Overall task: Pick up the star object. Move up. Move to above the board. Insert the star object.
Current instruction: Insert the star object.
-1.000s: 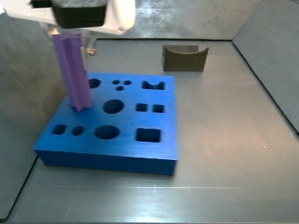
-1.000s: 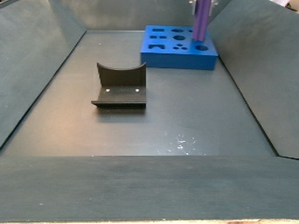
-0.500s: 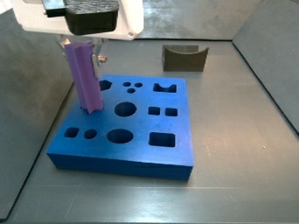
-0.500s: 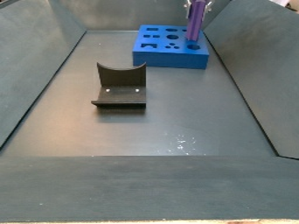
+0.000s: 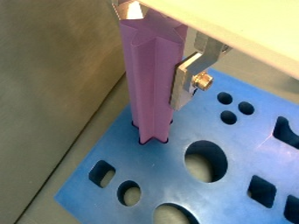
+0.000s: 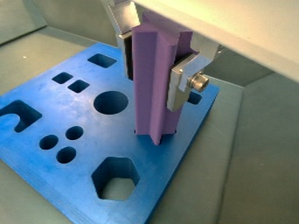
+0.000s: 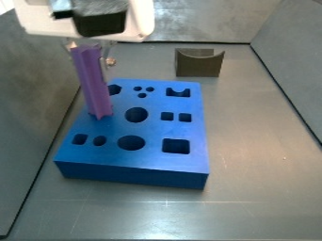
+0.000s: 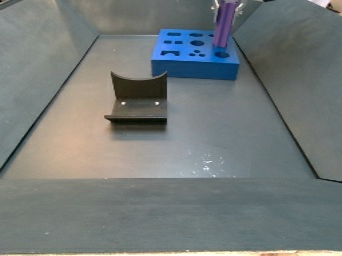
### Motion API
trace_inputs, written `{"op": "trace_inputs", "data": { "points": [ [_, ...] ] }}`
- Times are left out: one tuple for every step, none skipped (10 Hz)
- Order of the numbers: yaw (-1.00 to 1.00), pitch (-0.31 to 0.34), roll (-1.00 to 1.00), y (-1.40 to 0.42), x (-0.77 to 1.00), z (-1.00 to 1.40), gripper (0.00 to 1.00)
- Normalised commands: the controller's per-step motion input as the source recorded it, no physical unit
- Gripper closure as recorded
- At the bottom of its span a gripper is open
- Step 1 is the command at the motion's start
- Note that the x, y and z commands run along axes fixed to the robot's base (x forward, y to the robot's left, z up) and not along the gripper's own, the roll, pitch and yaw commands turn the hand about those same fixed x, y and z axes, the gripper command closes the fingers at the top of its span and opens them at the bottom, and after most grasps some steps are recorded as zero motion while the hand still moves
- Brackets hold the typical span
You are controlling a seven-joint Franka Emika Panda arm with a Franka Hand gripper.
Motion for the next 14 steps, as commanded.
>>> {"op": "trace_inputs", "data": {
  "points": [
    [-0.01, -0.010, 0.05, -0.20, 0.00, -1.00, 1.00],
    [-0.03, -0.007, 0.05, -0.13, 0.03, -1.00, 1.00],
    [-0.03, -0.003, 0.03, -0.11, 0.06, -1.00, 1.00],
    [-0.02, -0.009, 0.05, -0.07, 0.07, -1.00, 1.00],
    [0.00, -0.011, 0.05, -0.05, 0.07, -1.00, 1.00],
    [0.00, -0.059, 0.05, 0.00, 0.07, -1.00, 1.00],
    [0.02, 0.000, -0.04, 0.00, 0.00, -0.05, 1.00],
    [0.03, -0.221, 0.09, -0.14, -0.23, -0.72, 1.00],
    [0.03, -0.124, 0.07, -0.19, -0.55, -0.99, 1.00],
    [0.00, -0.113, 0.05, -0.24, -0.53, -1.00, 1.00],
    [0.05, -0.141, 0.06, -0.24, -0.31, -0.98, 1.00],
    [0.00, -0.019, 0.00, 0.00, 0.00, 0.00, 1.00],
    [0.00, -0.004, 0.00, 0.00, 0.00, 0.00, 1.00],
    [0.00, -0.043, 0.00, 0.00, -0.01, -0.03, 1.00]
  ]
}}
